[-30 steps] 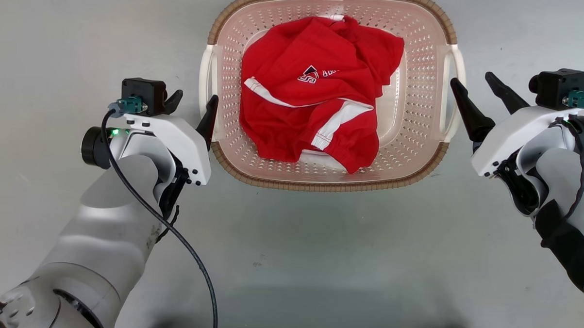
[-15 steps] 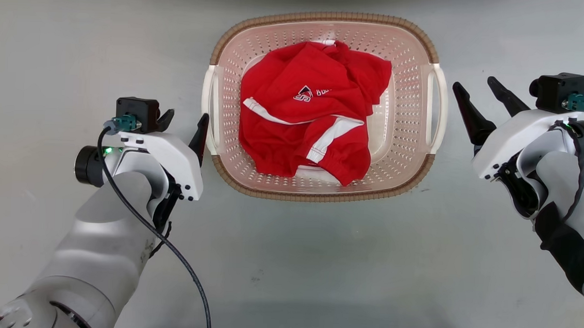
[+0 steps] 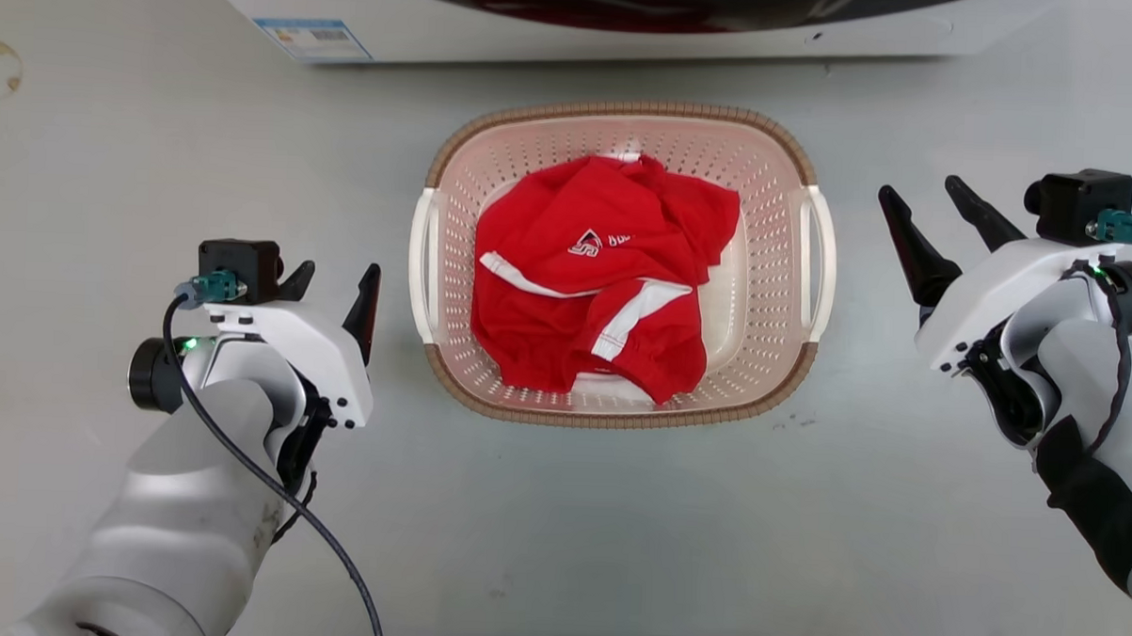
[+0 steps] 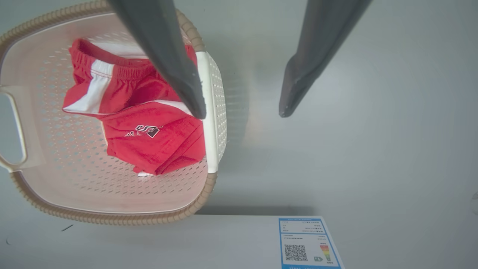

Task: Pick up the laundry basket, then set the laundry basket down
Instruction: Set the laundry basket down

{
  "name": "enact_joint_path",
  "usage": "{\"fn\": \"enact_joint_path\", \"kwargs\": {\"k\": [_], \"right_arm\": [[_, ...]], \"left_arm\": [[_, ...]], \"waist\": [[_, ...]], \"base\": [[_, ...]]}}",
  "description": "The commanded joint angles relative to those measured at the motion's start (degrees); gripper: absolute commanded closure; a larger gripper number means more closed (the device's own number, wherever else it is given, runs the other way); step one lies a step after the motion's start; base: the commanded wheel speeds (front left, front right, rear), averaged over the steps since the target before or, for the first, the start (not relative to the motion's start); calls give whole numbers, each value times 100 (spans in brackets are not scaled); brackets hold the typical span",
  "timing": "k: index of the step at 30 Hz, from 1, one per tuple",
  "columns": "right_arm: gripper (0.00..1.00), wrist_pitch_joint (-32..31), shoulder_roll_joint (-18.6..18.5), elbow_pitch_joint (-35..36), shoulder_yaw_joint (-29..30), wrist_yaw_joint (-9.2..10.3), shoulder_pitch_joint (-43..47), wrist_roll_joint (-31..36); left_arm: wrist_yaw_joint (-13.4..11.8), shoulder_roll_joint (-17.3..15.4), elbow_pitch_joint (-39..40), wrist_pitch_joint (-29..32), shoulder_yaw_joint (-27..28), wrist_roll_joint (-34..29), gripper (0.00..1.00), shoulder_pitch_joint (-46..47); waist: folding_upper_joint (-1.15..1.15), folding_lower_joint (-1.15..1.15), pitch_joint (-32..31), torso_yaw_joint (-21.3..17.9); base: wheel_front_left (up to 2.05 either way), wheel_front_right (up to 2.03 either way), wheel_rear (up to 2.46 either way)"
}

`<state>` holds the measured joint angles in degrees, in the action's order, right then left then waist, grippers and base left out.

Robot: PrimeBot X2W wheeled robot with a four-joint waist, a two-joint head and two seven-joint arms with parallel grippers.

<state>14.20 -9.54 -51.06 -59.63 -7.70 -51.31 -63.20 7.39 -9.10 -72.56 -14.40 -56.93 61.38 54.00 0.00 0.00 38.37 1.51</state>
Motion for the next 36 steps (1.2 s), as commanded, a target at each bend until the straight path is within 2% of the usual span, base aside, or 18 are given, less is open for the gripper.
{"fn": "enact_joint_path", "kwargs": {"k": [1,12,22,36], "right_arm": [[0,80,-91,71,32,21,321,58],[0,80,-106,191,209,21,827,115],[0,80,-116,504,547,21,1422,422],[0,80,-494,1800,1338,21,2394,1425]], "left_arm": [[10,-220,68,-60,177,-82,0,-187],[-134,-261,347,-60,638,-540,0,-774],[-356,-421,884,-60,1330,-1104,0,-1487],[-682,-784,2697,-60,2533,-2330,0,-2924]], "waist": [[0,0,-245,24],[0,0,-1076,107],[0,0,-1983,166],[0,0,-3192,278]], "base": [[0,0,0],[0,0,0],[0,0,0],[0,0,0]]}}
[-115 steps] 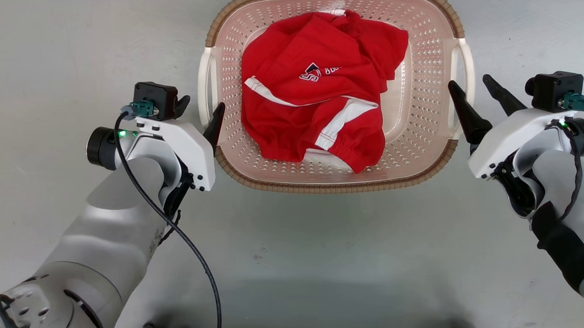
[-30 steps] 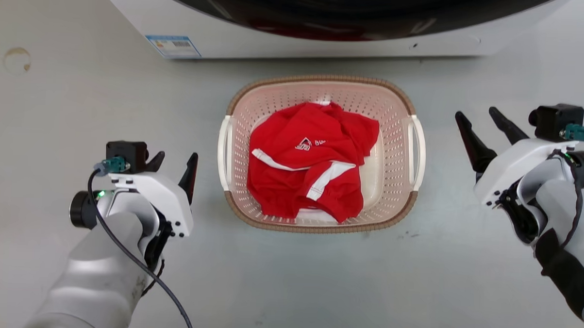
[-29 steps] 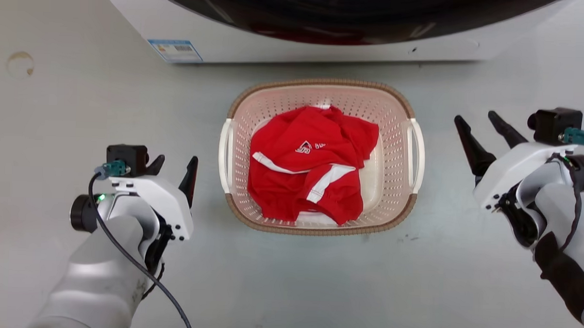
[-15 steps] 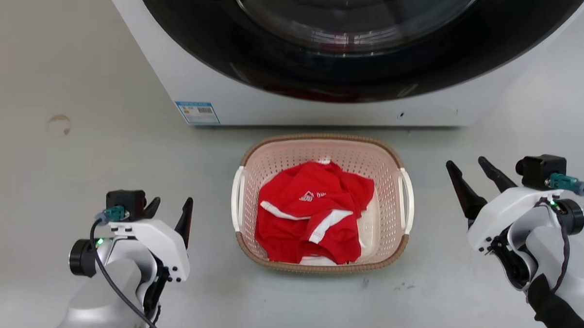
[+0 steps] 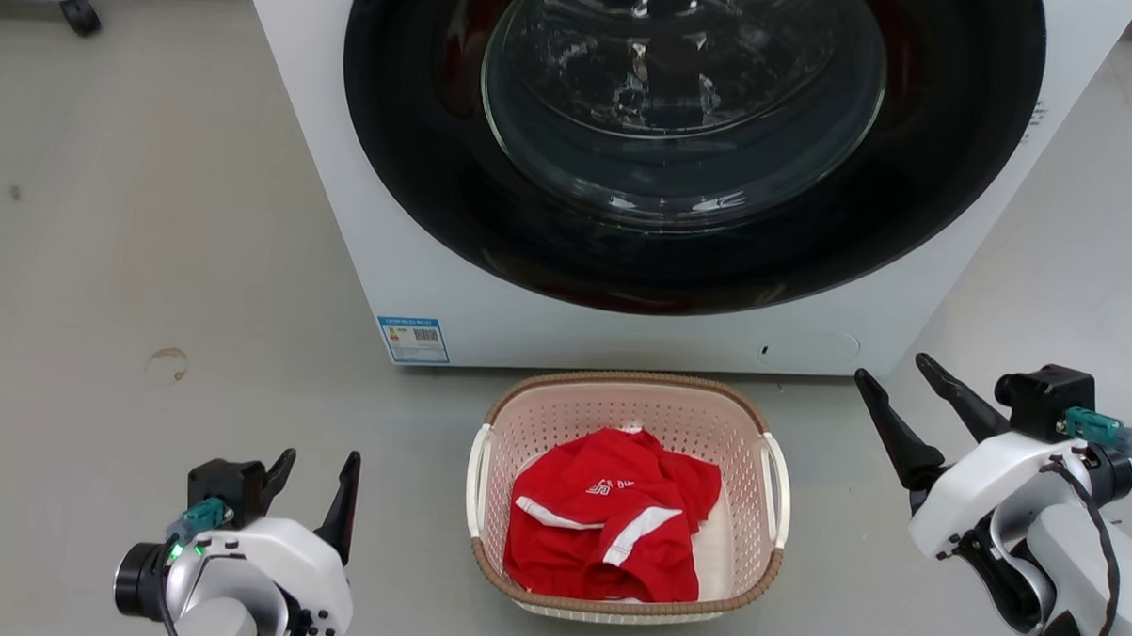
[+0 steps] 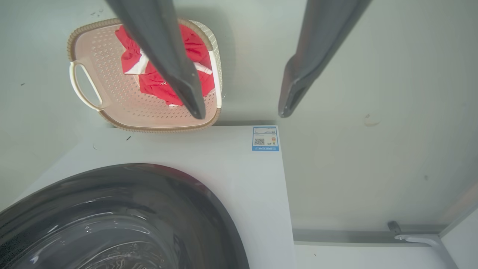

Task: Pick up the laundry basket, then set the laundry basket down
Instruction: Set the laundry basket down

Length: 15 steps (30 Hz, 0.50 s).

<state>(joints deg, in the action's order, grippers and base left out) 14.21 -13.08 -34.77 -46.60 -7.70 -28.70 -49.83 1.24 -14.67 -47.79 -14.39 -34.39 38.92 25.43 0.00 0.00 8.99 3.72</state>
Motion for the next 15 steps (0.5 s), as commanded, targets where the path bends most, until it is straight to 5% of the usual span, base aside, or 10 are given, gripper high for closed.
{"fn": "enact_joint_path", "kwargs": {"k": [1,8,15], "right_arm": [[0,79,-177,246,62,21,208,133],[0,79,-368,771,367,21,815,331],[0,79,-530,1337,814,21,1515,572]], "left_arm": [[-84,-259,357,-61,365,-140,0,-191],[-340,-531,1525,-61,736,-444,0,-1169],[-867,-923,3059,54,815,-575,0,-2159]], "waist": [[0,0,-345,65],[0,0,-941,114],[0,0,-1225,210]], "base": [[0,0,0],[0,0,0],[0,0,0]]}}
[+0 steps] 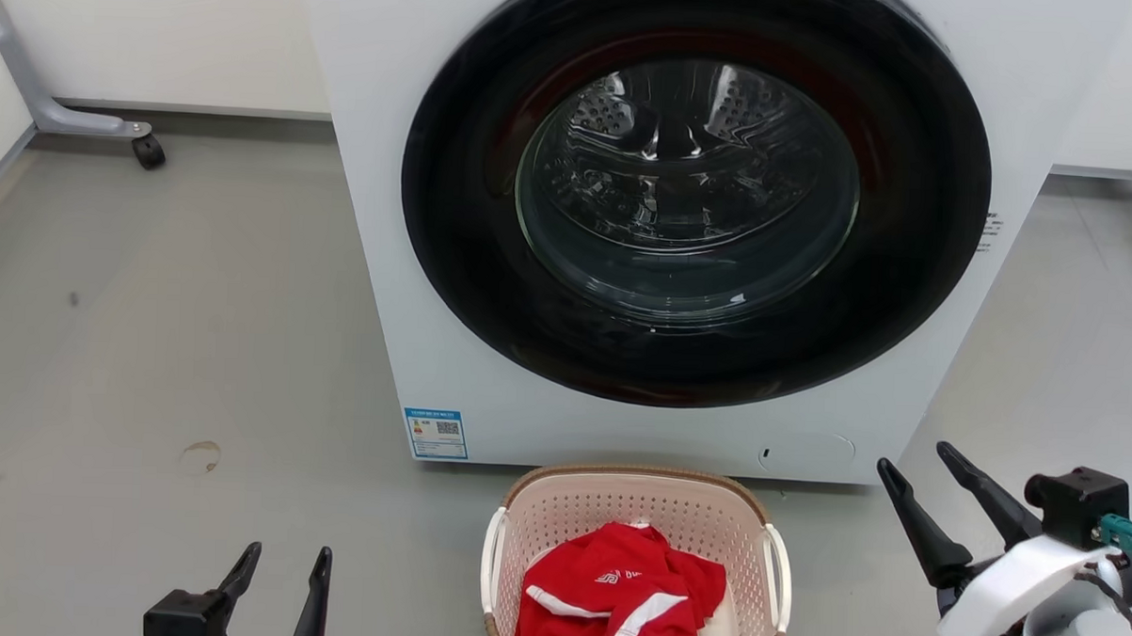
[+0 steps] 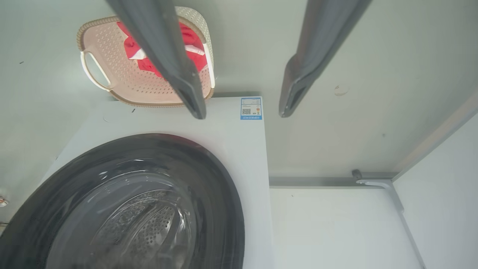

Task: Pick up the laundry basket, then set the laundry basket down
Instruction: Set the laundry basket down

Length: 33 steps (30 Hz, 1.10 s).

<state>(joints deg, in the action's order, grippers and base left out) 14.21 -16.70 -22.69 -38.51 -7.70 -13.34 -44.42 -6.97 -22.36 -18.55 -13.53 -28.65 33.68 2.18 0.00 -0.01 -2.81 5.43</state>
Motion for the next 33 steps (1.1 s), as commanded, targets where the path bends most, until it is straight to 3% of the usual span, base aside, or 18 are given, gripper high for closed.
{"fn": "enact_joint_path", "kwargs": {"k": [1,5,12,33], "right_arm": [[0,79,-191,212,72,21,82,76],[0,79,-264,513,418,21,481,254],[0,79,-310,817,810,21,868,522],[0,64,-320,872,835,21,976,548]], "left_arm": [[-157,-223,400,12,259,-72,0,26],[-541,-453,1450,185,339,-117,0,-493],[-917,-618,2674,345,455,-71,0,-1055],[-999,-756,2906,536,430,-11,0,-1161]], "waist": [[0,1,-61,46],[0,1,-90,85],[0,1,8,89],[0,1,-13,23]], "base": [[0,0,0],[0,0,0],[0,0,0],[0,0,0]]}}
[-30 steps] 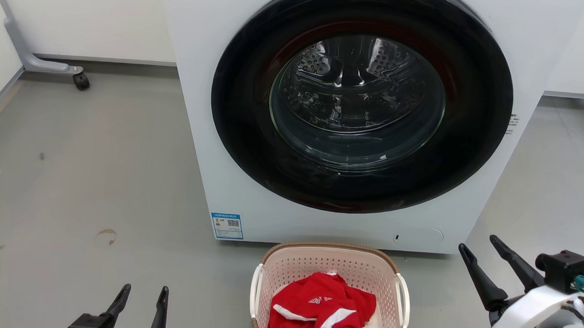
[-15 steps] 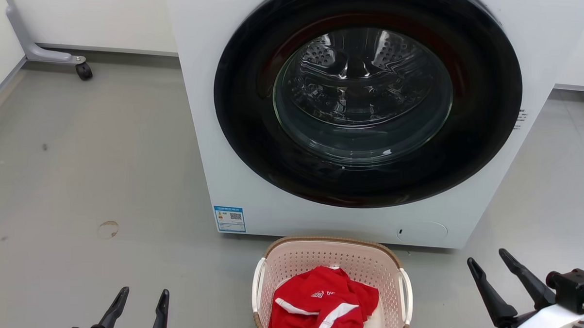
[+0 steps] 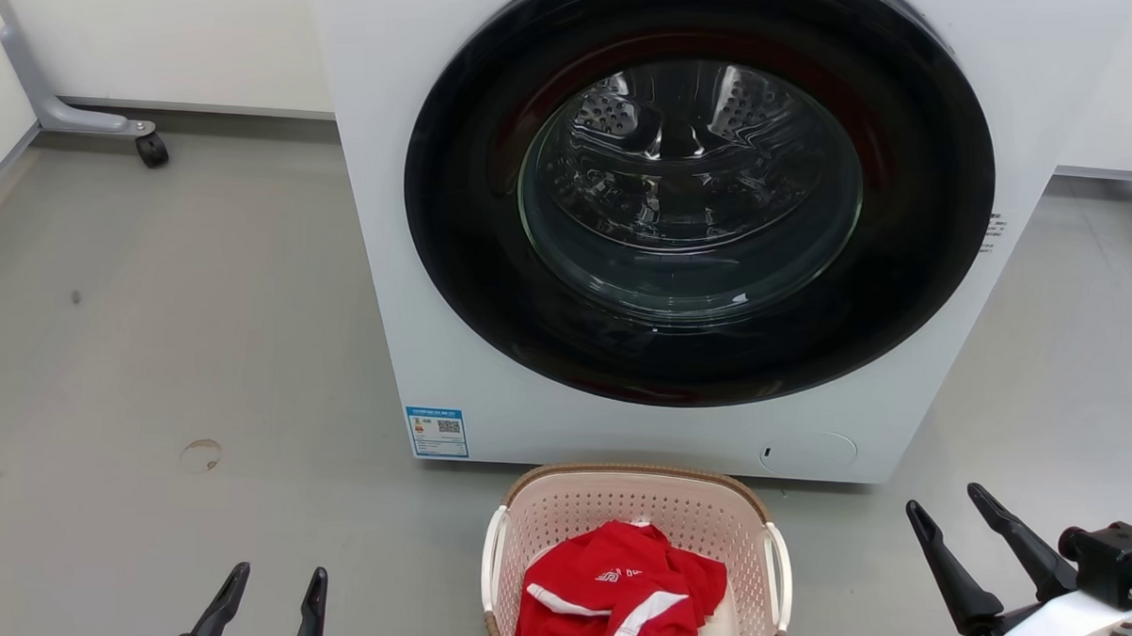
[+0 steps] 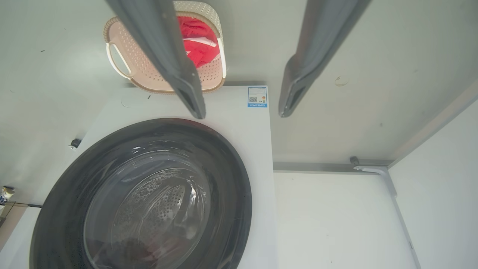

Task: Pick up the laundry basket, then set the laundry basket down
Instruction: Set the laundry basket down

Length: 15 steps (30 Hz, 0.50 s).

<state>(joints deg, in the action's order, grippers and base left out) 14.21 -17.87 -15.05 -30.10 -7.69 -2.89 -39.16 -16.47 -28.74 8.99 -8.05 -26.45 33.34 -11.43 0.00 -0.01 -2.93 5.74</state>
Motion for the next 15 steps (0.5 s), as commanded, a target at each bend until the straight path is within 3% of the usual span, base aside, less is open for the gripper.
{"fn": "enact_joint_path", "kwargs": {"k": [1,15], "right_arm": [[0,64,-203,107,-6,20,-69,22],[0,66,-191,92,-35,20,-83,7]], "left_arm": [[-49,-119,152,-12,211,23,0,200],[-14,-117,67,-41,200,95,0,222]], "waist": [[0,1,-1,-7],[0,1,-35,-57]], "base": [[0,0,0],[0,0,0]]}}
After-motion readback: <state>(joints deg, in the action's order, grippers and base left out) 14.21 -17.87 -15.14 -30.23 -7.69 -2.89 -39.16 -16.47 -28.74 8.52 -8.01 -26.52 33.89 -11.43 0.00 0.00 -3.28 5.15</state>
